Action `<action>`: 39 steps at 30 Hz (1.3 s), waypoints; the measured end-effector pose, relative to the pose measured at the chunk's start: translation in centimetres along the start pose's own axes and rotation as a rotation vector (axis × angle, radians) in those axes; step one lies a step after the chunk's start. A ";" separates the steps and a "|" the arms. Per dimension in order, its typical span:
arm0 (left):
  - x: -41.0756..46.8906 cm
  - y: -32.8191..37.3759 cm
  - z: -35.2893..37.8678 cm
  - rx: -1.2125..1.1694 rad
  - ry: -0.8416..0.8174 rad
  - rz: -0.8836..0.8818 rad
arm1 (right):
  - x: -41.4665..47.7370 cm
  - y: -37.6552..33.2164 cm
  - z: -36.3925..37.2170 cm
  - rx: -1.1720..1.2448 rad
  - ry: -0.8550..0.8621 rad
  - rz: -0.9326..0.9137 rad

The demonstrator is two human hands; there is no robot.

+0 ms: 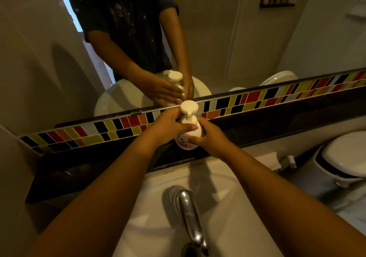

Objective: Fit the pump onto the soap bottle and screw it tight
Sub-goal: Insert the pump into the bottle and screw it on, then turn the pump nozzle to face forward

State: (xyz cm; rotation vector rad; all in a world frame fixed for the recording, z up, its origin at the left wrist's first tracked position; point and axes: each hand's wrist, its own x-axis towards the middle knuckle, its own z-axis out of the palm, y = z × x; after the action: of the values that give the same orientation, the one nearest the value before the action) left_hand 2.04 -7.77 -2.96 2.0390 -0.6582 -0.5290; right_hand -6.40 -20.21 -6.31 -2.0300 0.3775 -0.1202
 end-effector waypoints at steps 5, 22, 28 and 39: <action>0.5 0.4 -0.9 0.096 -0.096 -0.020 | 0.3 -0.2 -0.6 0.000 -0.054 0.022; 0.9 -1.9 1.4 -0.134 0.187 0.013 | 0.9 1.2 0.5 0.082 0.023 0.024; 1.0 -1.6 0.0 -0.113 0.057 0.055 | 1.5 1.8 0.0 0.051 -0.027 0.008; 0.4 -1.9 -0.1 -0.108 0.037 0.042 | 1.4 1.2 -2.9 -0.063 -0.129 0.013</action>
State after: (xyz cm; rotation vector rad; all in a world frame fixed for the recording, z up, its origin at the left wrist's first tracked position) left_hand 2.90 -7.06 -4.58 1.9252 -0.6359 -0.4905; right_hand -6.02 -23.62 -6.13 -2.0843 0.3168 0.0314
